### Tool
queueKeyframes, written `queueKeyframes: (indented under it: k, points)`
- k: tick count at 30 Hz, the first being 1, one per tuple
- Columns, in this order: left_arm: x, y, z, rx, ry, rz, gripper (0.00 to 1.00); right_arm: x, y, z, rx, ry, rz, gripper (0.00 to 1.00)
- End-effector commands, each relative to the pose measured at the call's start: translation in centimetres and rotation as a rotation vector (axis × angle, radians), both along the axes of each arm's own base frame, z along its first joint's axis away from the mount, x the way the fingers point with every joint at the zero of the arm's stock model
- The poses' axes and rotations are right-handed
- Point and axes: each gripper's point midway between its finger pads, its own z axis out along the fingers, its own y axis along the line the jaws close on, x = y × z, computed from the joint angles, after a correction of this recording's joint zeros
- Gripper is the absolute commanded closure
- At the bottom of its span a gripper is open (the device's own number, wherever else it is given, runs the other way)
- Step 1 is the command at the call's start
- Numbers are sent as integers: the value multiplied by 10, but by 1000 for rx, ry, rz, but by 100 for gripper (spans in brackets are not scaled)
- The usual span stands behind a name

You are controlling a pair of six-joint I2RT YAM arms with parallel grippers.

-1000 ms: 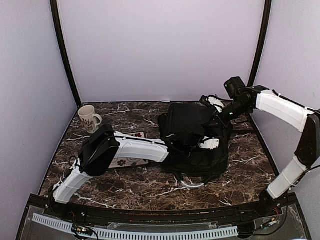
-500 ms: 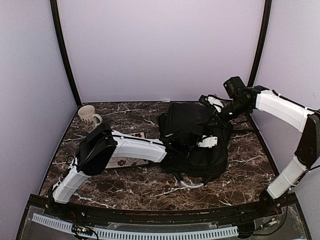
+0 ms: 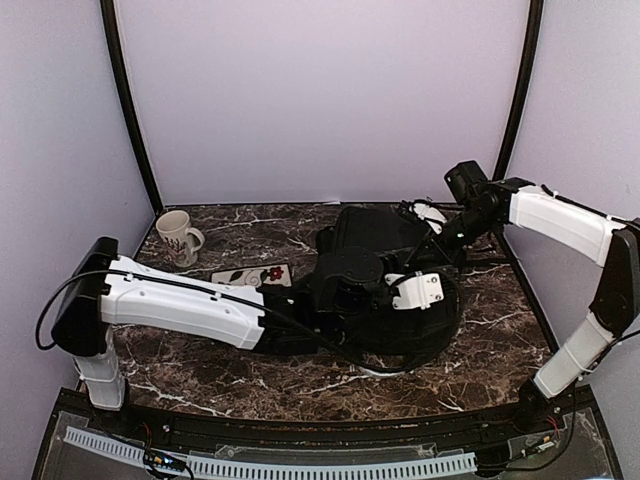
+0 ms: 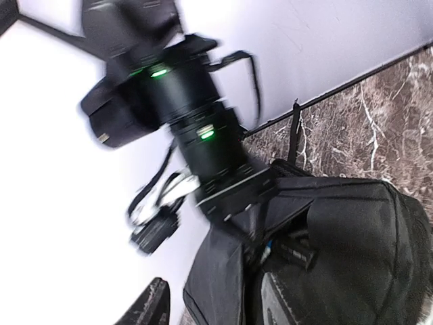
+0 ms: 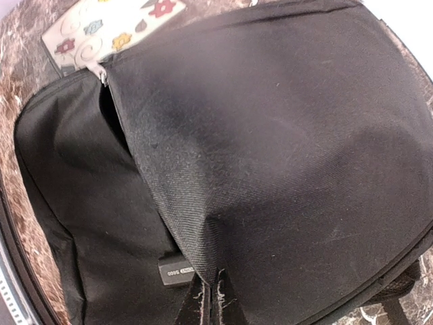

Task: Pack the student bag
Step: Place the pen in the second largest pocket of the bag, then place the second largest pocket of the student bag.

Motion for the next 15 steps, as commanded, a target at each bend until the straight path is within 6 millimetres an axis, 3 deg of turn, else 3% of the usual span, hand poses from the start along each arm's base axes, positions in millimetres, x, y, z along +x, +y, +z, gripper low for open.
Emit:
queueKeyframes:
  k: [1,7,9,12,15]
  points:
    - [6,55,13,-183,233,97,51,4,-5,-3,-24,-83,33,100]
    - [25,112,-14,-381,650,181,52,-4,-12,-27,-77,-66,49,100]
    - [29,123,-23,-423,735,184,54,-4,-13,-28,-82,-63,50,100]
    - [30,124,-31,-448,768,179,54,-4,-12,-23,-73,-70,52,100]
    - [28,111,-44,-456,839,156,52,-5,-10,-15,-59,-77,50,100]
